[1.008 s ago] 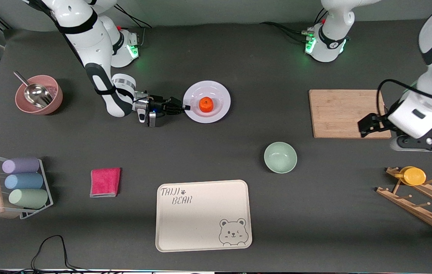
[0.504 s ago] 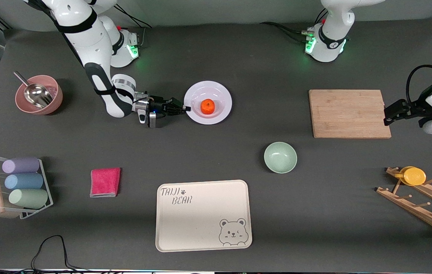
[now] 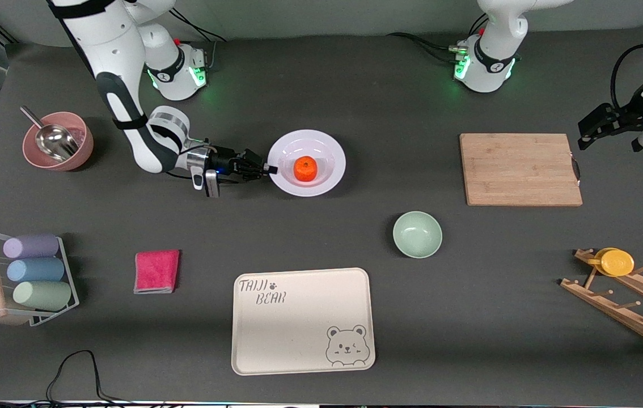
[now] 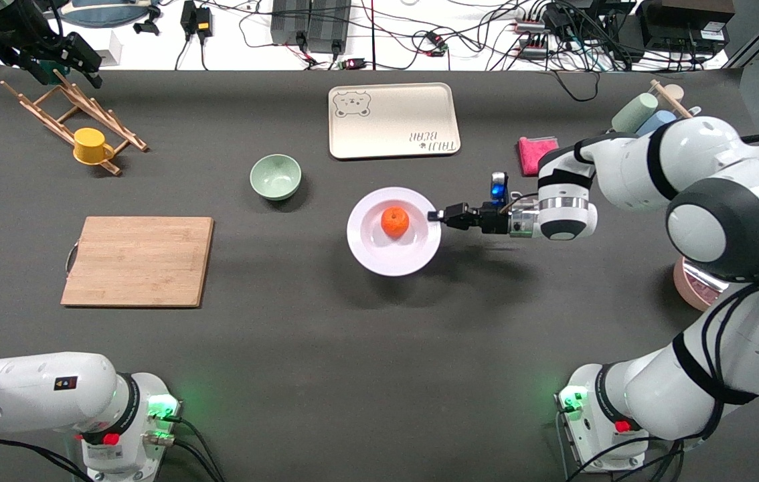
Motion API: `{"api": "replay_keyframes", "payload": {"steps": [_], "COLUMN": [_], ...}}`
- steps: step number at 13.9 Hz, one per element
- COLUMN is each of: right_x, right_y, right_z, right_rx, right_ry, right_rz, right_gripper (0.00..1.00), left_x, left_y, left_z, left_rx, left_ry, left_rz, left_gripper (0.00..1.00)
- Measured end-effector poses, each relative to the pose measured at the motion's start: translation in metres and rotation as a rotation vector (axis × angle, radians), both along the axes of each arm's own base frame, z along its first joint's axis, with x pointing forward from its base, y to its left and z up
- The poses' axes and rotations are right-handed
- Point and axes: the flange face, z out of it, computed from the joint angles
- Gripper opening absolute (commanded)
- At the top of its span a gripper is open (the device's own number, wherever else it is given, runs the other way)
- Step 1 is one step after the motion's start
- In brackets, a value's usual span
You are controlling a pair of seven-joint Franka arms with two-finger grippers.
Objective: Place orange and plate with both arms
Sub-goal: 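Grip the plate rim with the right gripper, then slide the plate with the right gripper onto the bear tray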
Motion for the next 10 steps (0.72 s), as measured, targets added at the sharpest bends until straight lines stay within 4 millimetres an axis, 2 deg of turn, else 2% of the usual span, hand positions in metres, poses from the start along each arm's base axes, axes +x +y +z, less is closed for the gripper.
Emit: {"api": "replay_keyframes", "payload": {"steps": [3,5,7,10], "right_x": [0.013,0.037,0.076,0.155], "right_y": [0.002,0.008,0.011,0.003], "right_z": [0.011,0.021,0.027,0.022], "right_rx": [0.019,0.041,0.057,0.051], "right_ry": [0.01,0.034,0.042,0.051], "right_rz": [-0.014,-0.031,-0.053,-0.08], "right_gripper": [0.0,0.0,0.0,0.0], "left_x": [0.009,0.013,0.015,0.017], "left_y": [0.003,0.0,-0.002,0.002], "left_z": [-0.018,-0.021,-0.021,-0.023], "left_rx": [-0.004,-0.006,-0.006,-0.007], "left_ry": [0.055,0.071,0.074,0.076], "left_rz": [-0.017,-0.023,-0.028,-0.02], "left_gripper": [1.0,1.0,1.0,1.0]}}
